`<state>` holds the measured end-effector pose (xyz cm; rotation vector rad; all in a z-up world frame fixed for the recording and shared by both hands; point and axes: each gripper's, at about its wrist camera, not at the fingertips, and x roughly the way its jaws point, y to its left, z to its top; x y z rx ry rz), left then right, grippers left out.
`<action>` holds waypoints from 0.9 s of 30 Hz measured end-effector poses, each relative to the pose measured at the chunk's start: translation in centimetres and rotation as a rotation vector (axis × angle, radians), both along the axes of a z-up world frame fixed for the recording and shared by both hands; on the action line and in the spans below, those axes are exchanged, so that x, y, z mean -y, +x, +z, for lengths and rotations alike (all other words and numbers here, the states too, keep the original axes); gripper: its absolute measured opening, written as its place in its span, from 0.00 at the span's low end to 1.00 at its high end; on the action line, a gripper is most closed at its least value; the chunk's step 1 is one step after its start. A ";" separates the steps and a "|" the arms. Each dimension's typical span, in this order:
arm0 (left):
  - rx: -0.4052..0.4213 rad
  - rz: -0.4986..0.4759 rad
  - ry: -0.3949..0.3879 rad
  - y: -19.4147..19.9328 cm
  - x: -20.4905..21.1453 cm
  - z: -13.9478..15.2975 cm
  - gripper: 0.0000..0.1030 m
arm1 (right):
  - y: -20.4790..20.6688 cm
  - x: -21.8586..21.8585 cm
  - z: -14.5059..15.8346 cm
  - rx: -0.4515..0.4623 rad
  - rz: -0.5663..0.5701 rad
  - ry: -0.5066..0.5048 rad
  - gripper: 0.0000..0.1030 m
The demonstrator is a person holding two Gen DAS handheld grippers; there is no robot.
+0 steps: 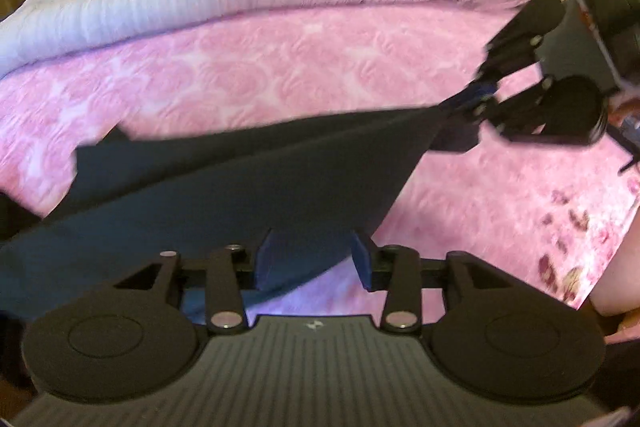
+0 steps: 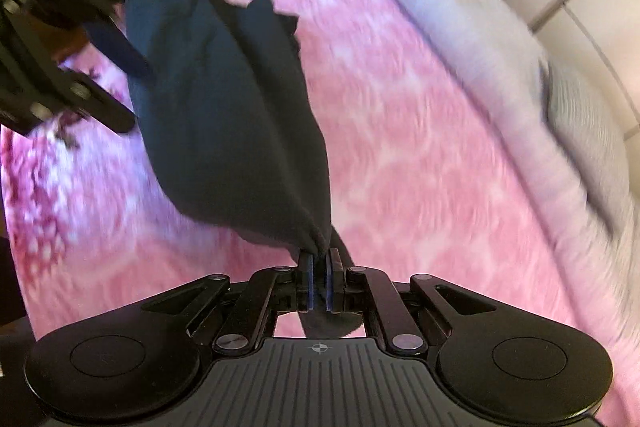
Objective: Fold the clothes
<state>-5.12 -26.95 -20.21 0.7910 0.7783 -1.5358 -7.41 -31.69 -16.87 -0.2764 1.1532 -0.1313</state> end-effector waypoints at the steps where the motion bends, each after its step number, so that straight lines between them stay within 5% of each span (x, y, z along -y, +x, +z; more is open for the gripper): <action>1: 0.022 0.014 0.022 0.2 -0.6 -0.1 0.38 | -0.4 0.3 -0.3 -0.005 -0.006 0.005 0.03; 3: 0.077 0.025 0.062 0.7 -2.0 0.0 0.41 | -0.7 0.6 -1.0 -0.014 -0.013 -0.001 0.04; 7: 0.195 0.040 0.102 3.4 -3.1 -1.2 0.62 | 0.1 0.6 -1.6 -0.008 -0.034 -0.035 0.10; 9: 0.236 0.005 0.101 4.8 -2.9 -1.8 0.64 | 0.1 0.0 -1.5 0.004 -0.031 -0.019 0.43; 11: 0.279 -0.031 0.097 6.2 -2.3 -2.5 0.64 | 0.3 -0.6 -1.8 0.010 -0.013 0.003 0.55; 17: 0.418 -0.094 0.134 13.6 2.1 -6.8 0.65 | 4.7 -2.9 -4.7 -0.012 0.089 0.033 0.60; 22: 0.522 0.038 0.186 22.2 3.8 -8.2 0.69 | 8.9 -3.1 -9.5 -0.098 0.133 -0.037 0.63; 27: 0.482 0.132 0.241 30.3 5.1 -7.5 0.74 | 10.8 -2.1 -10.4 -0.128 0.097 -0.032 0.63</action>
